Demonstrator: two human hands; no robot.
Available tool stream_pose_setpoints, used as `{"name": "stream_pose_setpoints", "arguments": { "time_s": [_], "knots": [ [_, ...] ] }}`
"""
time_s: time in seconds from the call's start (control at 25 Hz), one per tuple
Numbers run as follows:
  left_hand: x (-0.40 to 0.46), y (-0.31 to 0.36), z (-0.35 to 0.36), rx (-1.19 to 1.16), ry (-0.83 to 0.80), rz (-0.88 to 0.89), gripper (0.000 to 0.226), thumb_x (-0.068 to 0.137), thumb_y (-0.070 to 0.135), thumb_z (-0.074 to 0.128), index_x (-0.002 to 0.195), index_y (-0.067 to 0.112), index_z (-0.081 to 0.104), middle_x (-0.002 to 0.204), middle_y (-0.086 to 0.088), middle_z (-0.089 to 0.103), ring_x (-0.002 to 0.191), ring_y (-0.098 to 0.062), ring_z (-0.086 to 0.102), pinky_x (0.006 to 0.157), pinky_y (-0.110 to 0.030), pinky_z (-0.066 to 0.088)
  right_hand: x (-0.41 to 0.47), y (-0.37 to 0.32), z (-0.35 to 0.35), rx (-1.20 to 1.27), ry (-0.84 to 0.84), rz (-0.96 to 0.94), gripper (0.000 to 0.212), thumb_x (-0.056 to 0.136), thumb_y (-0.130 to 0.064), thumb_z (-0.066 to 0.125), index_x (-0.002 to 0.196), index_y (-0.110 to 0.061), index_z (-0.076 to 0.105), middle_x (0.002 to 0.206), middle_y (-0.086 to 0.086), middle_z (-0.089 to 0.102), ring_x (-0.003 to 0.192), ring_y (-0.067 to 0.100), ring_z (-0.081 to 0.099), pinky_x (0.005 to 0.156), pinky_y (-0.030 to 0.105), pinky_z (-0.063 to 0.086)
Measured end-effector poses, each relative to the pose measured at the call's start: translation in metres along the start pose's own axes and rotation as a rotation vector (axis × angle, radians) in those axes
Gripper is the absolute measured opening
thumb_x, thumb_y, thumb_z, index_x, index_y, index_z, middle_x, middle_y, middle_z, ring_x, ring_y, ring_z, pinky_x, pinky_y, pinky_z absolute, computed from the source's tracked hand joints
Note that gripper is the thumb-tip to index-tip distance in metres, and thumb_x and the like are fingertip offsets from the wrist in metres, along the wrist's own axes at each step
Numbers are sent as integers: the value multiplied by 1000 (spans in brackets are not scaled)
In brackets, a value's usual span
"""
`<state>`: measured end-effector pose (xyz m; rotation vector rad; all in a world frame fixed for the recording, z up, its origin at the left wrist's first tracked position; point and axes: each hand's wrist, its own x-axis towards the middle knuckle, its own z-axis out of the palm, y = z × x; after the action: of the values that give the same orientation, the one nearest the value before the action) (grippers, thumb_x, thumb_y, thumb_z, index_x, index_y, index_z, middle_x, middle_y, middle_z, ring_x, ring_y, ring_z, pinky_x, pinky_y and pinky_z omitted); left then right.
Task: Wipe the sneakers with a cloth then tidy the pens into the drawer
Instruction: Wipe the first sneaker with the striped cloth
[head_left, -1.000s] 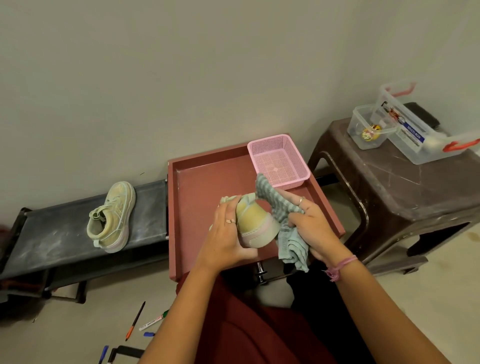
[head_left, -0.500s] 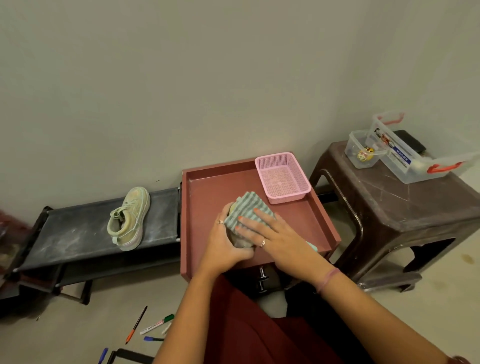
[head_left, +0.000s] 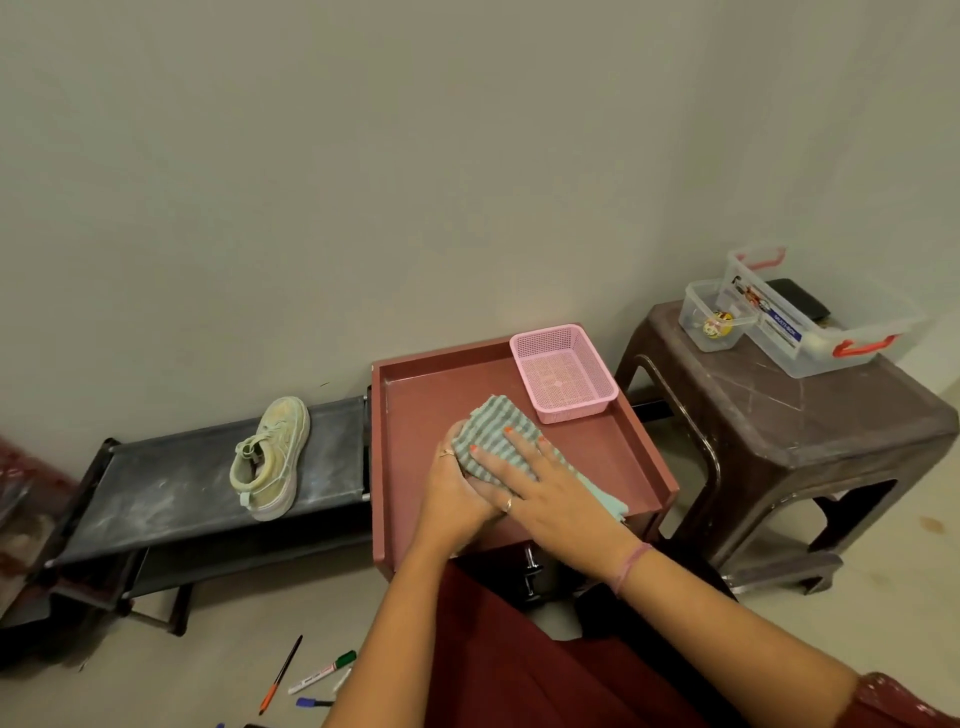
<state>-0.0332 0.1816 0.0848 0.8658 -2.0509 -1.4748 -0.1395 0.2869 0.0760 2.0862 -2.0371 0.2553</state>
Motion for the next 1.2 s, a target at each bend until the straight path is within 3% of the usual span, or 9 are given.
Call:
{"name": "stream_pose_setpoints", "arguments": {
  "time_s": [0.16, 0.24, 0.36, 0.48, 0.6, 0.76, 0.92, 1.08, 1.2],
  "knots": [
    [-10, -12, -8, -2, 35, -42, 98, 49, 10, 91, 129, 33, 40, 121, 13, 56, 109, 0, 58, 88, -16, 49, -17, 28, -6, 692, -121, 235, 81, 84, 6, 32, 147, -43, 17, 154, -20, 22, 142, 6, 25, 117, 25, 23],
    [-14, -13, -15, -5, 28, -59, 101, 51, 9, 92, 131, 36, 36, 124, 18, 51, 112, 4, 53, 92, -16, 47, -20, 17, 5, 1037, -188, 409, 85, 84, 16, 35, 149, -34, 12, 155, -18, 16, 144, 3, 17, 114, 13, 16],
    [-11, -16, -23, 9, 3, -73, 107, 51, 11, 92, 140, 29, 36, 129, 12, 53, 118, -2, 52, 99, -21, 46, -8, -8, 13, 1311, -64, 784, 79, 84, 18, 35, 149, -23, 19, 154, -3, 26, 141, 11, 26, 112, 18, 24],
    [-12, -13, -26, 47, -36, -79, 106, 51, 12, 92, 138, 32, 35, 132, 11, 51, 119, 1, 51, 94, -11, 44, 7, -6, -4, 1189, 21, 764, 74, 81, 21, 34, 146, -14, 31, 148, 0, 37, 137, 10, 33, 106, 13, 28],
    [-14, -5, -25, 37, -42, -75, 96, 55, -2, 87, 134, 28, 40, 122, 12, 58, 105, 12, 56, 81, -4, 44, 15, -20, -28, 694, -107, 409, 71, 81, 11, 39, 147, -13, 31, 154, -1, 28, 143, 12, 23, 116, 21, 18],
    [-18, 10, -16, -14, -4, -95, 36, 87, -4, 62, 104, 27, 57, 87, 17, 65, 76, 12, 63, 65, -2, 44, 11, -41, -11, -70, -175, -35, 48, 85, -18, 32, 117, -13, 68, 127, 5, 62, 122, 22, 56, 100, 41, 46],
    [-22, 9, -16, -48, 2, -106, 64, 64, -19, 74, 98, 29, 49, 83, 19, 64, 74, 23, 59, 63, -1, 43, 20, -16, -32, 42, -271, 15, 54, 84, -21, 32, 134, -18, 53, 140, -2, 50, 132, 20, 45, 97, 44, 48],
    [-20, -2, -22, -50, -4, -89, 83, 55, -8, 87, 113, 33, 43, 107, 17, 58, 87, 22, 57, 72, -4, 45, 39, -6, -46, 511, -347, 121, 83, 82, 5, 51, 152, -18, 12, 159, -5, 7, 146, 12, 3, 120, 27, 7],
    [-23, -13, -27, -60, -21, -97, 98, 52, 0, 90, 128, 37, 40, 123, 13, 57, 104, 10, 59, 85, -18, 52, 44, 13, -43, 757, -512, 239, 94, 77, 18, 43, 152, -19, 0, 158, -7, -5, 145, 5, -4, 118, 20, 1]
  ]
}}
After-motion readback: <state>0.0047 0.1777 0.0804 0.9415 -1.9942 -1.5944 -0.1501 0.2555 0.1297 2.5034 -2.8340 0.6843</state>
